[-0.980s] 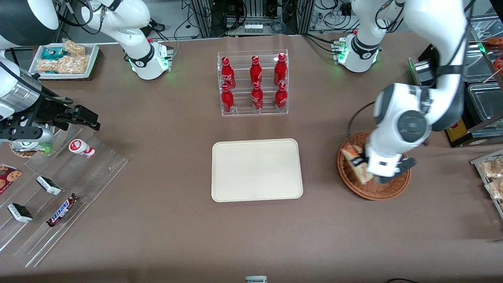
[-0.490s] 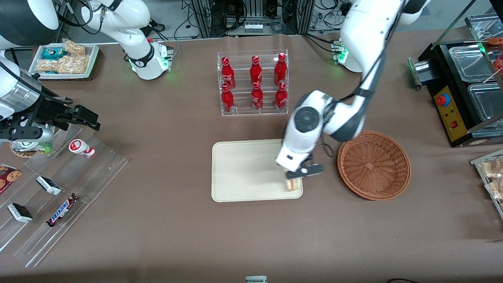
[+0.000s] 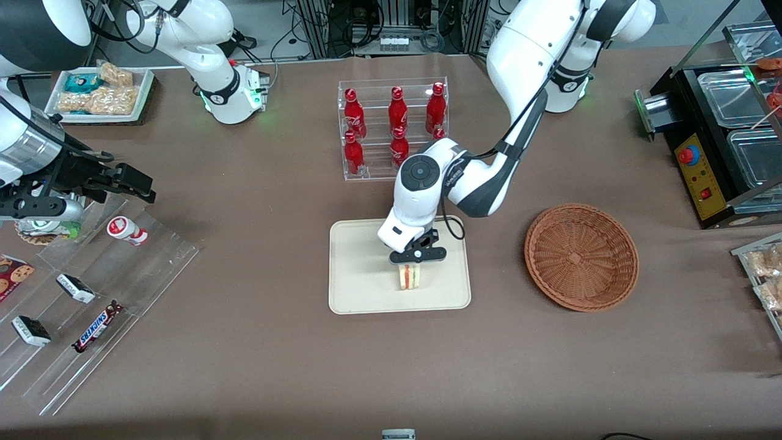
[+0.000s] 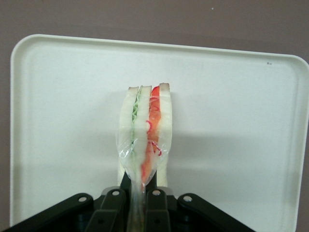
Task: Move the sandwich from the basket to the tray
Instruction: 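Carry the sandwich to the cream tray and lower it onto it, then open the left gripper to release the sandwich on the tray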
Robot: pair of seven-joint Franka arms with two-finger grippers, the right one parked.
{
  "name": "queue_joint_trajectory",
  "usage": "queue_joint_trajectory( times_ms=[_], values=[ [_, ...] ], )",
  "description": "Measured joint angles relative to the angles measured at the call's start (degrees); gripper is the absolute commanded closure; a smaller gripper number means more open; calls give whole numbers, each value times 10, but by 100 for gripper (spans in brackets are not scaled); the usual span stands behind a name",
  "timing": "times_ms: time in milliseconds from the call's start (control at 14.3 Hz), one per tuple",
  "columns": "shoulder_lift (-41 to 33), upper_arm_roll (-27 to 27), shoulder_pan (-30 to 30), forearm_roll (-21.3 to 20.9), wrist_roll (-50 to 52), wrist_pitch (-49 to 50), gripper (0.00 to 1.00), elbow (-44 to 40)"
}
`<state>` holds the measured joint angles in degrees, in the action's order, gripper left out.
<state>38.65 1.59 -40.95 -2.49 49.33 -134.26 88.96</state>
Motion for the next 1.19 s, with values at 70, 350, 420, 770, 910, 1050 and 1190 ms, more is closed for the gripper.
queue_joint_trajectory(
  times_ms=[70,350,420,770,910,1050,1190],
  values=[
    [3,0,0,0,0,-1,57,0],
    [10,0,-1,0,9,-23,0,-3],
    [8,-1,-1,0,9,-23,0,-9],
    [-69,-13,10,0,10,78,0,-25],
    [-116,-15,25,-1,-13,135,0,-26],
    [-154,-18,50,-1,-47,187,0,-26],
    [-177,-19,86,-1,-63,239,0,-24]
  ],
)
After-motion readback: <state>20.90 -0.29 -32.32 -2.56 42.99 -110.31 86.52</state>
